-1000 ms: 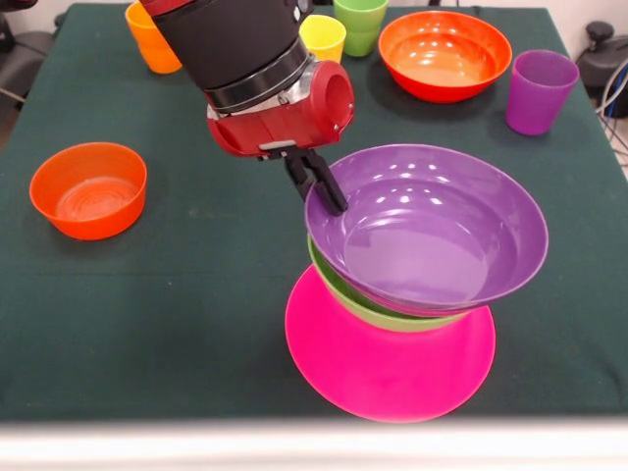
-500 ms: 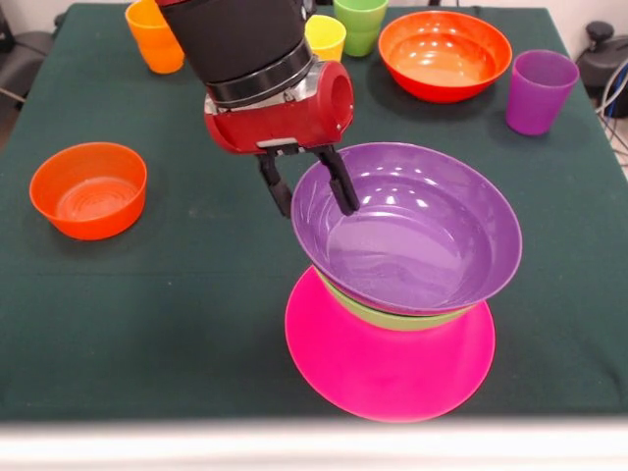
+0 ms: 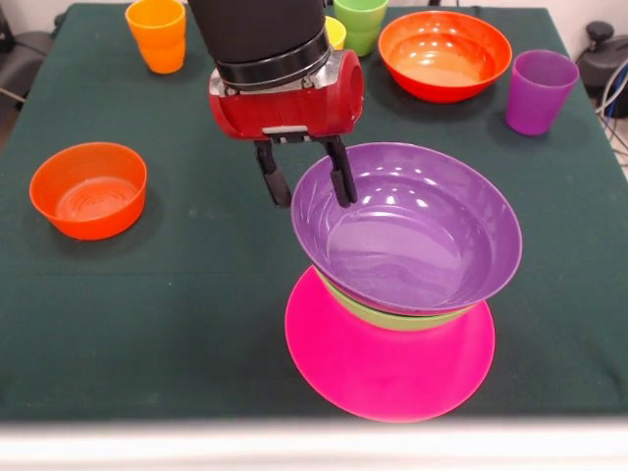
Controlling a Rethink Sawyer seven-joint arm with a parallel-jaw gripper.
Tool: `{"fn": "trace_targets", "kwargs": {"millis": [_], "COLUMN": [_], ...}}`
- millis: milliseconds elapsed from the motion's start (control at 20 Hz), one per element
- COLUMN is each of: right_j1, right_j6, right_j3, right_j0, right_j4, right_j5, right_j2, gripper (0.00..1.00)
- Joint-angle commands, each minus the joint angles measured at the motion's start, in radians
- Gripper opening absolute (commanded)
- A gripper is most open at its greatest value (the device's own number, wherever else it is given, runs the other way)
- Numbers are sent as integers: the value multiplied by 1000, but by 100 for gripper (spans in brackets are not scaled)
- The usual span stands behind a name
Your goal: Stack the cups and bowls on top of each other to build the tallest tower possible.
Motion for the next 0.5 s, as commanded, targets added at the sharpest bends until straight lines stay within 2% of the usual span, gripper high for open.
{"fn": "trace_targets", "kwargs": {"millis": [50,350,500], "right_j1": [25,55,42], "right_j6": [-137,-133,-123], "right_j3": [-110,-161,-139], "right_j0": [44,44,40], "right_j4": [-48,-2,1], "right_j5": [173,222,215], "right_j2": [-91,-66,-67], "gripper": [100,100,100]}}
